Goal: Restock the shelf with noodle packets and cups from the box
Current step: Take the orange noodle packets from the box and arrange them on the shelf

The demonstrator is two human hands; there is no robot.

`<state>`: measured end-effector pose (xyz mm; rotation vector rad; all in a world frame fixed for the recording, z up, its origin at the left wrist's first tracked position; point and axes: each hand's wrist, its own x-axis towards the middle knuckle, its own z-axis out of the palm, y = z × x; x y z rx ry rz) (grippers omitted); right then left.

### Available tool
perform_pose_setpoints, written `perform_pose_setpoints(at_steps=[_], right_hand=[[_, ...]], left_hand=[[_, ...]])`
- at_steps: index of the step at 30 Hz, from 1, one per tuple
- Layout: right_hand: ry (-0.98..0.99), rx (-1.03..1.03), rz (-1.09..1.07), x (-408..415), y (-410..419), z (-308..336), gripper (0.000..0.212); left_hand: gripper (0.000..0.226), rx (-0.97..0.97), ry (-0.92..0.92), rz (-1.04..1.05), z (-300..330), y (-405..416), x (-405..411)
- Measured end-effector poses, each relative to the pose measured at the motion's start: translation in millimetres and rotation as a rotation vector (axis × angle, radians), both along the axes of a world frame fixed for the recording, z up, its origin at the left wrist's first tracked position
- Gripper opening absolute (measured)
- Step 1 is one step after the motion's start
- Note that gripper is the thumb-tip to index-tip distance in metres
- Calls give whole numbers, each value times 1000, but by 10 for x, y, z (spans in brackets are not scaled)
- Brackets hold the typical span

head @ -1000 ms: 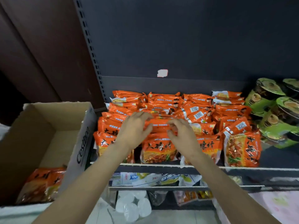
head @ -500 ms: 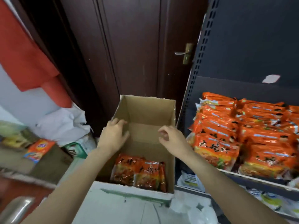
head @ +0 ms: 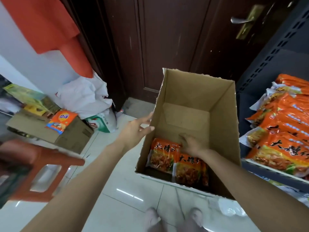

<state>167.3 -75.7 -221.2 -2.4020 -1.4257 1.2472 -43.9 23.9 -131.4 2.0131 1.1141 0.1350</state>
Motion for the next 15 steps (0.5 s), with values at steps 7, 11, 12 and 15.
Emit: perform_pose_setpoints(at_steps=[7, 11, 12, 15], right_hand=[[-60, -183, 159, -85, 70, -187, 67], [-194, -184, 177, -82, 48, -197, 46], [-198, -174, 151, -66, 51, -210, 37], [-190, -97, 56, -3, 75, -265, 17]], left_hand=[[54, 5, 2, 13, -3, -15, 9], [54, 0, -2, 11, -11, -10, 1], [54, -1, -2, 10, -11, -9, 0], [53, 10, 8, 15, -12, -13, 7]])
